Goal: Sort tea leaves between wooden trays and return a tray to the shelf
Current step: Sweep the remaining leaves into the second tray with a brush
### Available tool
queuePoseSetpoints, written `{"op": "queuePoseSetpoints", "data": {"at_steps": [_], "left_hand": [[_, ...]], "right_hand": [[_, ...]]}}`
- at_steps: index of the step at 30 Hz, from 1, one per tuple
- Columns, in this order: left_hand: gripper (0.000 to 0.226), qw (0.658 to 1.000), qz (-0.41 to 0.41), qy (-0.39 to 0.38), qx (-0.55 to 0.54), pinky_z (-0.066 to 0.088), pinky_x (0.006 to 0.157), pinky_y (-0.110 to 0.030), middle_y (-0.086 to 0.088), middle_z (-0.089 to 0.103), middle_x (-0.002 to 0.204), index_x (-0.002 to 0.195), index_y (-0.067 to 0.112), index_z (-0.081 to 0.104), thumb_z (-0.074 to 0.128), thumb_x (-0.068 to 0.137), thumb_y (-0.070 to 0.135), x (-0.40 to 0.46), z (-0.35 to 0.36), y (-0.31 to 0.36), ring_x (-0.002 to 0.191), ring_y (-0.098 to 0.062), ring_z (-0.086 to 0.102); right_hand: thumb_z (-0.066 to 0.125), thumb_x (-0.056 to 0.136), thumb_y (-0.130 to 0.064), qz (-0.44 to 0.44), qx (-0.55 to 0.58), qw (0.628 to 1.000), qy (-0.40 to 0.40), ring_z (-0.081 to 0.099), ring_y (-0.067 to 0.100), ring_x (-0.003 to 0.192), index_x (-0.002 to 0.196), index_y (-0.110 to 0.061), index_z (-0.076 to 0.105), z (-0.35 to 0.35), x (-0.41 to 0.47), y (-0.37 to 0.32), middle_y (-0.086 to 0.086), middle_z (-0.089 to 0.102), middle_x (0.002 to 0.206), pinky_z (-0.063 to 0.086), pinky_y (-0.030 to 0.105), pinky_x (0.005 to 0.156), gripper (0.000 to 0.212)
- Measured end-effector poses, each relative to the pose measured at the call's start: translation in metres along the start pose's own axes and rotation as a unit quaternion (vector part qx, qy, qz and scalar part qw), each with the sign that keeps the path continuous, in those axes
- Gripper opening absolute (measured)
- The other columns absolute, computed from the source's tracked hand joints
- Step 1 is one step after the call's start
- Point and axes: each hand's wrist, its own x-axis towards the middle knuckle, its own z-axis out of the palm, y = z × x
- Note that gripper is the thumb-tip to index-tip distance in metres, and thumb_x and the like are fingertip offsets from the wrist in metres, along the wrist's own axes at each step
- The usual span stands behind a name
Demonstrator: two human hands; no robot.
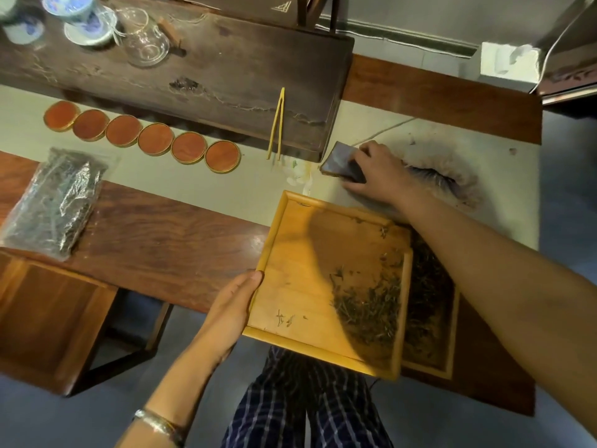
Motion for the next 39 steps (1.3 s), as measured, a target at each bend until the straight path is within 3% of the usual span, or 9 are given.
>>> {"op": "queuePoseSetpoints", "data": {"at_steps": [12,15,18,22,26,29,34,37,39], "left_hand": [[0.03,1.0,0.009,0.01,-0.023,0.051,0.06,-0.01,0.011,0.076,0.089,0.084,0.036,0.077,0.05,0.096,0.03,-0.002,0.007,-0.001,0.08,-0.001,0.071],[0.027,1.0,0.017,0.01,-0.019,0.051,0.061,-0.01,0.01,0.076,0.091,0.09,0.03,0.075,0.05,0.097,0.03,-0.004,0.008,-0.001,0.081,-0.002,0.071],[0.026,0.999,0.025,0.021,-0.02,0.049,0.058,-0.007,0.015,0.076,0.085,0.088,0.03,0.074,0.05,0.098,0.027,-0.009,0.014,0.002,0.076,0.003,0.07],[0.034,0.999,0.021,0.031,-0.013,0.048,0.055,-0.006,0.019,0.075,0.082,0.077,0.042,0.076,0.051,0.097,0.032,-0.018,0.026,0.007,0.073,0.005,0.069],[0.027,0.998,0.051,0.025,0.011,0.04,0.049,0.002,0.037,0.067,0.072,0.083,0.04,0.067,0.047,0.1,0.035,-0.03,0.039,0.016,0.066,0.02,0.061],[0.026,0.996,0.077,0.009,0.037,0.039,0.049,0.002,0.037,0.066,0.068,0.085,0.034,0.064,0.044,0.101,0.03,-0.037,0.048,0.02,0.062,0.021,0.059],[0.029,0.993,0.09,-0.005,0.078,0.045,0.056,-0.005,0.021,0.072,0.073,0.089,0.023,0.067,0.042,0.103,0.026,-0.043,0.056,0.02,0.065,0.008,0.064],[0.029,0.994,0.078,-0.016,0.076,0.049,0.07,-0.019,0.007,0.074,0.081,0.093,0.018,0.069,0.043,0.102,0.027,-0.044,0.057,0.014,0.076,-0.004,0.066],[0.03,0.995,0.075,-0.019,0.069,0.048,0.067,-0.016,0.006,0.073,0.078,0.092,0.014,0.069,0.044,0.102,0.025,-0.045,0.058,0.009,0.074,-0.004,0.065]], "right_hand": [[0.054,0.092,-0.029,0.018,-0.009,0.997,0.074,0.05,0.034,0.096,0.116,-0.01,0.055,0.007,-0.005,0.002,0.018,0.054,0.105,0.042,0.041,0.079,0.031],[0.052,0.093,-0.023,0.049,0.068,0.994,0.07,0.051,0.032,0.089,0.115,-0.008,0.051,0.003,-0.015,0.003,0.017,0.048,0.106,0.045,0.039,0.07,0.027],[0.055,0.092,-0.017,0.1,0.143,0.972,0.158,0.052,0.028,0.093,0.115,-0.006,0.05,-0.014,-0.037,0.007,0.016,0.045,0.113,0.04,0.029,0.07,0.026],[0.057,0.091,-0.021,0.186,0.273,0.91,0.25,0.048,0.015,0.099,0.121,-0.01,0.049,-0.046,-0.099,-0.011,0.008,0.046,0.117,0.035,0.017,0.076,0.033],[0.05,0.096,-0.024,0.186,0.36,0.888,0.217,0.05,0.008,0.09,0.126,-0.018,0.049,-0.059,-0.176,-0.068,0.001,0.052,0.108,0.041,0.019,0.072,0.031],[0.041,0.096,-0.048,0.173,0.39,0.883,0.195,0.049,-0.001,0.083,0.118,-0.028,0.053,-0.06,-0.213,-0.124,-0.006,0.05,0.096,0.037,0.013,0.068,0.032],[0.043,0.099,-0.038,0.191,0.254,0.935,0.157,0.051,0.022,0.098,0.126,-0.019,0.054,-0.051,-0.203,-0.174,0.006,0.051,0.111,0.044,0.032,0.076,0.035],[0.043,0.097,-0.031,0.211,0.232,0.933,0.178,0.05,0.03,0.1,0.127,-0.019,0.056,-0.055,-0.178,-0.174,0.012,0.053,0.109,0.042,0.04,0.085,0.035],[0.042,0.097,-0.025,0.223,0.209,0.936,0.175,0.049,0.031,0.102,0.129,-0.018,0.054,-0.054,-0.165,-0.172,0.012,0.051,0.113,0.042,0.039,0.086,0.035]]}}
